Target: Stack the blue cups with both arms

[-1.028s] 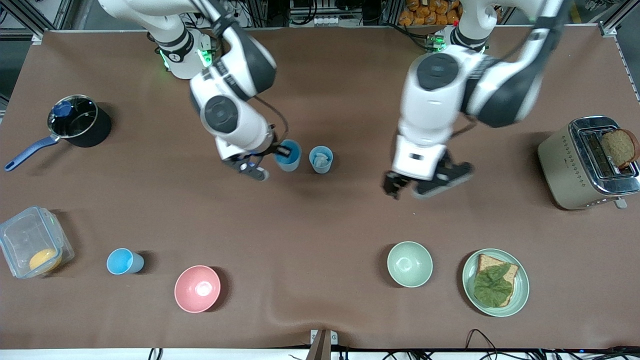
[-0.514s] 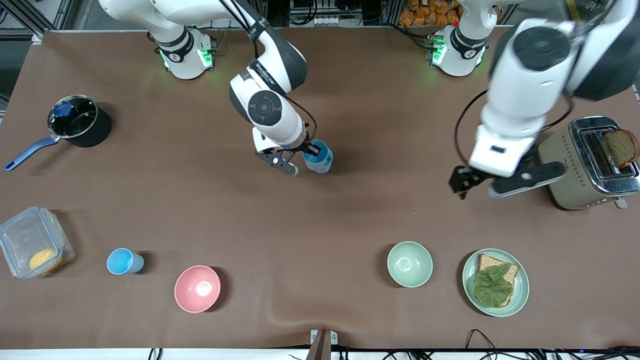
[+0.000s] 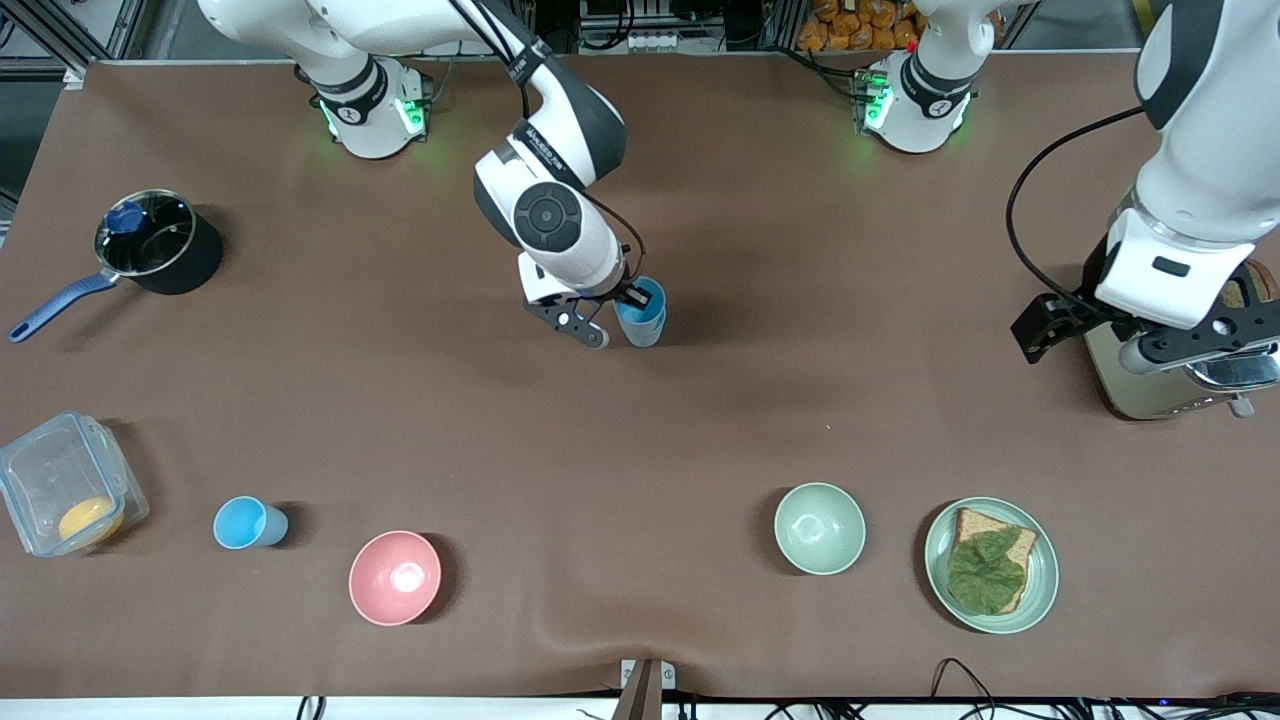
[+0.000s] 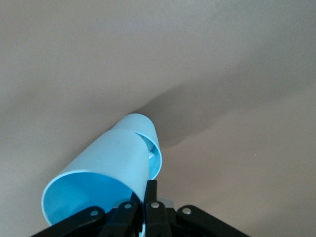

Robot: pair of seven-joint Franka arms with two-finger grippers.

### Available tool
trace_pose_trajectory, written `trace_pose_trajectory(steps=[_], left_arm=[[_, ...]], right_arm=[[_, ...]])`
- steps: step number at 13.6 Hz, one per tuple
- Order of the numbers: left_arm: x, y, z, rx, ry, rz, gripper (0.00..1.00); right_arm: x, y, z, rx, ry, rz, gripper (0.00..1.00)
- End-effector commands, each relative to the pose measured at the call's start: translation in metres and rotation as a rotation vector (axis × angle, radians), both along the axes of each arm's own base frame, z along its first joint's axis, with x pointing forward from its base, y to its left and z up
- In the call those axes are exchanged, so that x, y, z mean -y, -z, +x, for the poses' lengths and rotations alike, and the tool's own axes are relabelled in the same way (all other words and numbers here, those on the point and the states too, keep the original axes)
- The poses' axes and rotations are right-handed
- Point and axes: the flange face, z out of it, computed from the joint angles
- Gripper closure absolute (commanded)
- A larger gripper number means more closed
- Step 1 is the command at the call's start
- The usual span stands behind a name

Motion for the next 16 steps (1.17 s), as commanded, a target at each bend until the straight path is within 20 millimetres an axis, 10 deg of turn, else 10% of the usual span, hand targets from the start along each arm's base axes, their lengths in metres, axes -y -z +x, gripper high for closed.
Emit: trace_pose_trajectory(steps=[1,3,4,5,7,16], left_arm=[[-0.019,-0.014,-0.001,-0.006,-0.014,-0.013,0.00],[-0.041,-0.015,0.002,-0.025,0.045,-0.050,0.00],[-0.063,-0.019,0.004,-0.025,0.063,-0.080,0.00],[-0.078,-0.019,0.005,-0.030,0.073,-0.110,0.00],[-0.084,-0.026,0.001,-0.022,0.101,-0.140,0.00],[-0.082,-0.033,-0.022,-0.059,0.123,-0.089,0.00]], right_arm=[[-0.007,0.003,0.000,-0.011,0.017,-0.001,1.00],[-0.008,0.008,-0.001,-0.017,0.015,-0.005,1.00],[-0.007,0.006,0.000,-0.016,0.020,-0.003,0.66],[-0.007,0.002,0.001,-0.008,0.020,-0.006,0.01],[0.007,-0.011,0.012,0.008,0.018,-0.006,0.00],[0.209,-0.069,0.087,-0.113,-0.285,-0.036,0.00]])
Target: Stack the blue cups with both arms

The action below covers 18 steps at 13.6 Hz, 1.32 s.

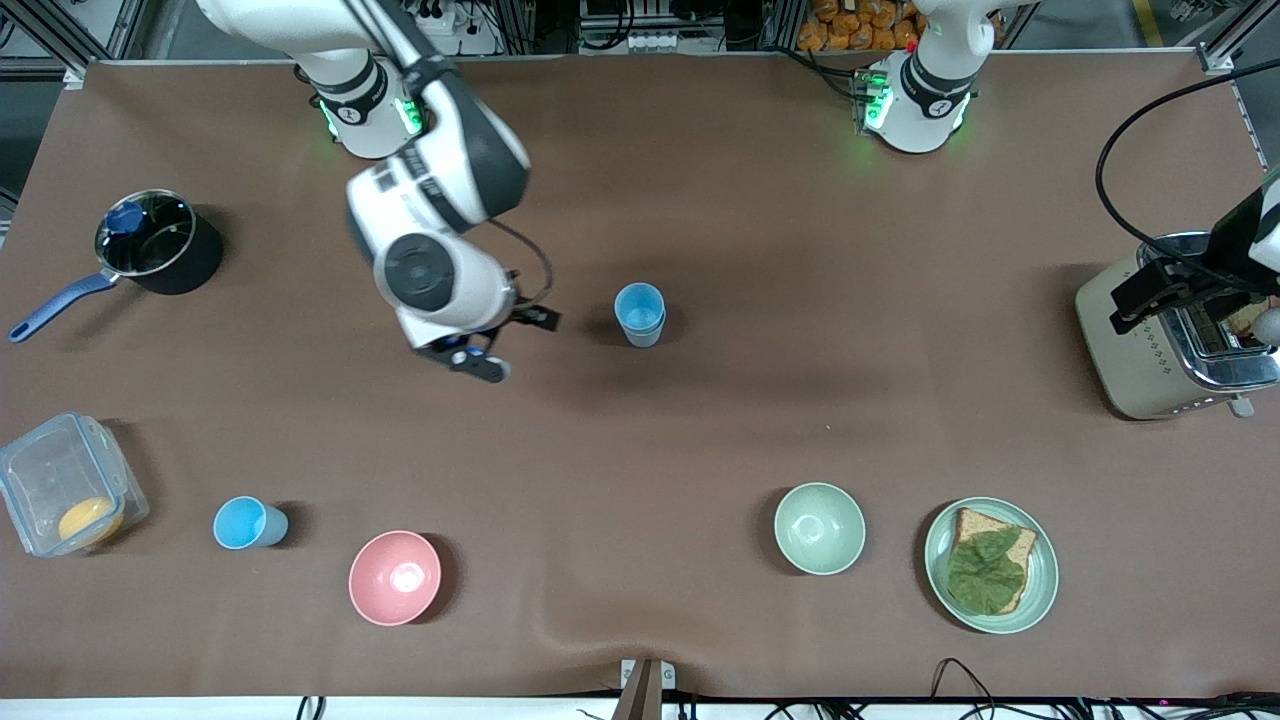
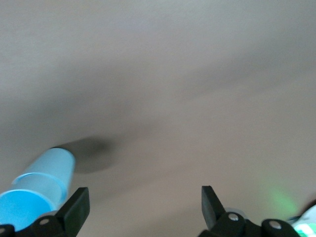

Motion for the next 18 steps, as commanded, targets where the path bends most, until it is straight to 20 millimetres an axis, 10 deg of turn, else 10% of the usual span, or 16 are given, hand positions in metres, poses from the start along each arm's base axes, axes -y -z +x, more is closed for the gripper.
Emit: trace_pose_trajectory(steps=[1,5,8,18], left_arm=[[-0.002,-0.002,-0.014,-0.014,0.026,-0.009,0.00],[-0.001,0.011,-0.013,-0.033,0.049,-0.022,0.00],[0.000,0.013,-0.013,-0.034,0.056,-0.022,0.00],[0.003,0.019,-0.011,-0.039,0.070,-0.020,0.00]], right_arm=[[0.086,-0.021,0.020,-0.006,-0.063,0.055,0.00],[0.202,-0.057,0.031,0.067,-0.200,0.137,0.00],[0.247,-0.096,0.025,0.129,-0.321,0.105,0.00],[0.302,-0.226,0.010,0.260,-0.392,0.026,0.00]])
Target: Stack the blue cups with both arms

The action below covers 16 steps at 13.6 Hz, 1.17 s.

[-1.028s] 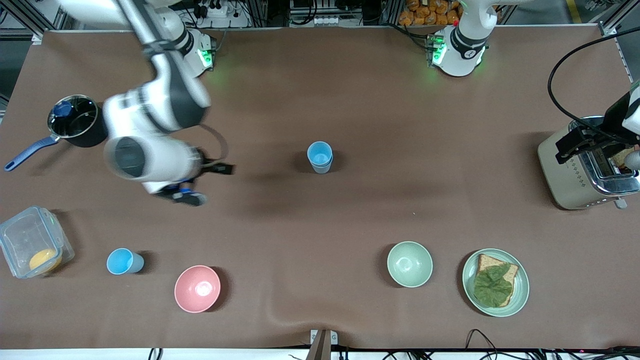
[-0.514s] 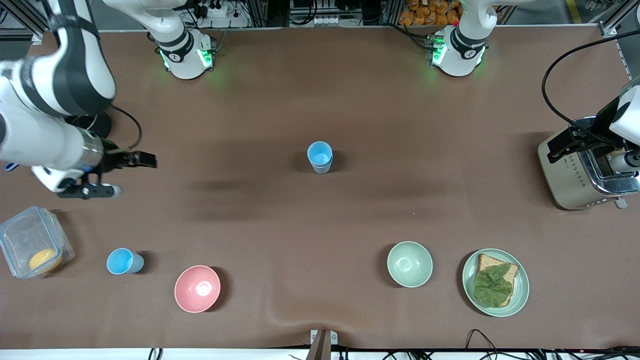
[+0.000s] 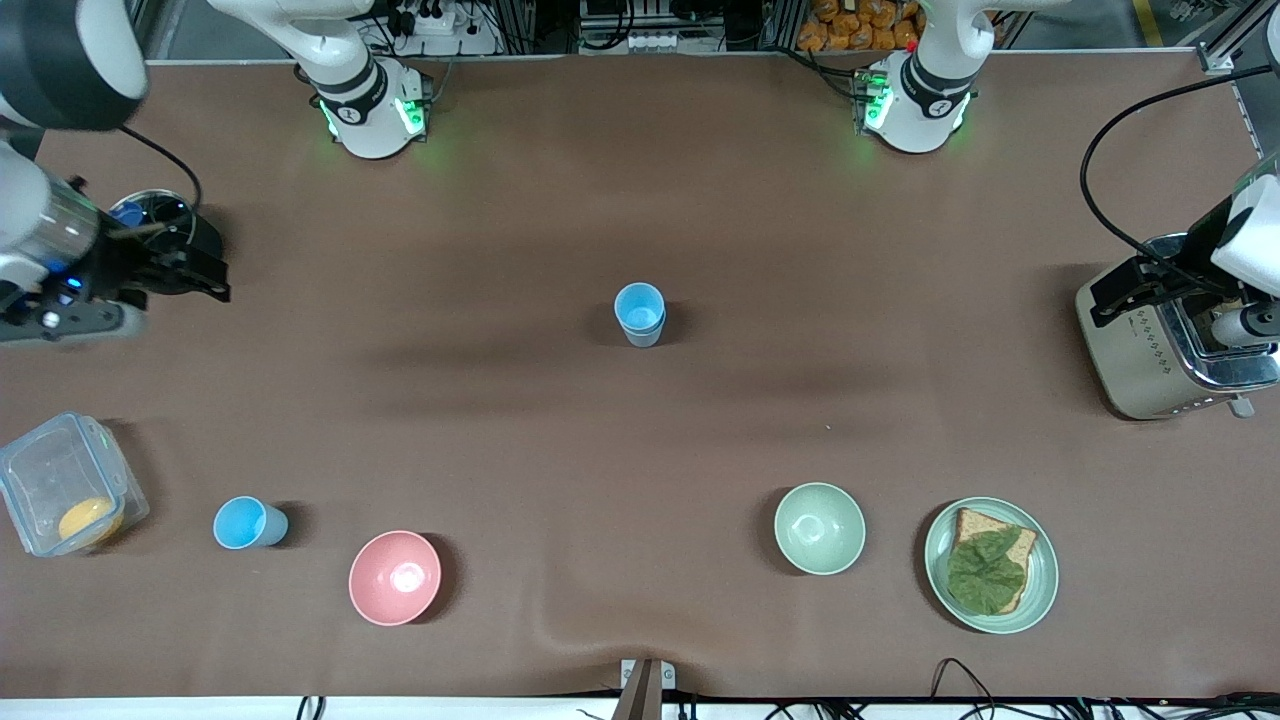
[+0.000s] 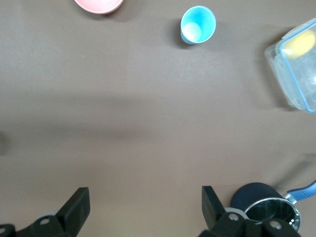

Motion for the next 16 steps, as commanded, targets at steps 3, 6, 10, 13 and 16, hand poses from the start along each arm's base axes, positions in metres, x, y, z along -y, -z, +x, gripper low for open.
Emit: trace_pose_trajectory(steps=[3,6,10,13,16], left_arm=[[0.010,-0.002,-0.006,-0.001,0.028,-0.004,0.00],[0.007,0.006,-0.002,-0.015,0.037,-0.002,0.00],[0.008,0.005,-0.003,-0.017,0.044,-0.002,0.00],[0.012,-0.005,-0.006,-0.028,0.046,0.000,0.00],[0.012,-0.016,-0.011,-0.058,0.044,0.002,0.00]], right_arm=[[0.014,-0.031,-0.004,-0.008,0.044,-0.004,0.00],[0.020,-0.029,-0.003,-0.008,0.053,-0.004,0.00],[0.031,-0.028,0.000,0.010,0.057,-0.002,0.00],[0.030,-0.027,0.000,0.010,0.054,-0.002,0.00],[0.029,-0.028,0.000,0.014,0.051,-0.002,0.00]])
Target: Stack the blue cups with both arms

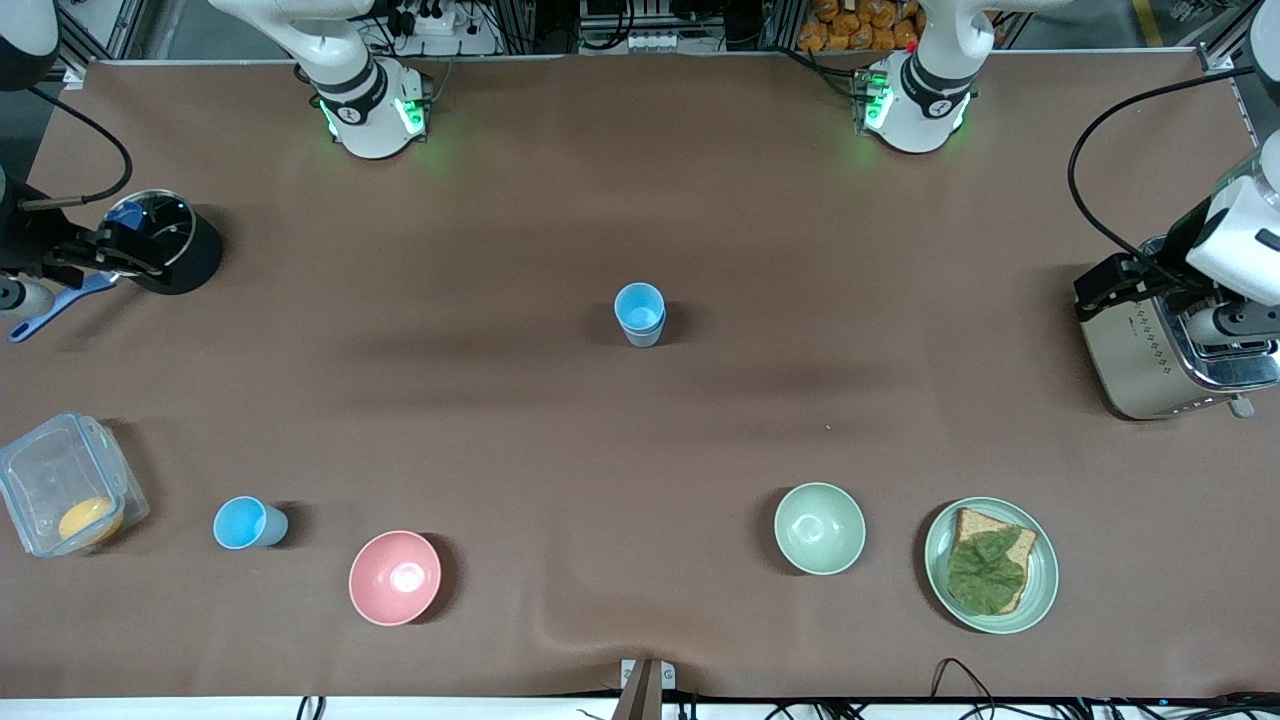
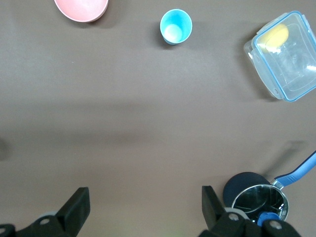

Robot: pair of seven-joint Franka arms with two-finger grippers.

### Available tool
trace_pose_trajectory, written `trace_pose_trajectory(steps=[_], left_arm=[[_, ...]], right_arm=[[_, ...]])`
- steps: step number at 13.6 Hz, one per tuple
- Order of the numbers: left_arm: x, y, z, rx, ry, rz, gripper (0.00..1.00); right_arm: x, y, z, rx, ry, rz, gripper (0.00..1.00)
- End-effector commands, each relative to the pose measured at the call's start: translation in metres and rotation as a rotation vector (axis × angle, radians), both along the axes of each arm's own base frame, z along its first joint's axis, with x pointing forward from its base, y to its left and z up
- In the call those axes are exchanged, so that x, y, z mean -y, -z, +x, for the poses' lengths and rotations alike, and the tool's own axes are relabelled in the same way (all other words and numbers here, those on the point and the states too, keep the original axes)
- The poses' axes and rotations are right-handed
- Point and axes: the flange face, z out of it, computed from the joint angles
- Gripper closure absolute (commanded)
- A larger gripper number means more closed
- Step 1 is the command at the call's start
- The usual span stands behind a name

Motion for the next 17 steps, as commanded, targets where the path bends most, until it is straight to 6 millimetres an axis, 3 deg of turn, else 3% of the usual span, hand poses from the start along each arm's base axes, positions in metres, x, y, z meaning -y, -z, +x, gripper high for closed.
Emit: trace_pose_trajectory(steps=[1,5,17], left_arm=[[0.0002,-0.0160,-0.0088,-0.028,0.026,-0.001,0.00],[-0.0062,-0.0165,-0.0124,-0.048,0.014,-0.001,0.00],[-0.0007,-0.0203,-0.0151,-0.046,0.020,-0.016,0.00]], right_arm=[[-0.0002,-0.0026,0.0017,0.007,-0.006,-0.001,0.00],[-0.0002,-0.0011,0.0014,0.002,-0.006,-0.001,0.00],[-0.0080,-0.0057,-0.0020,-0.001,-0.017,-0.001,0.00]])
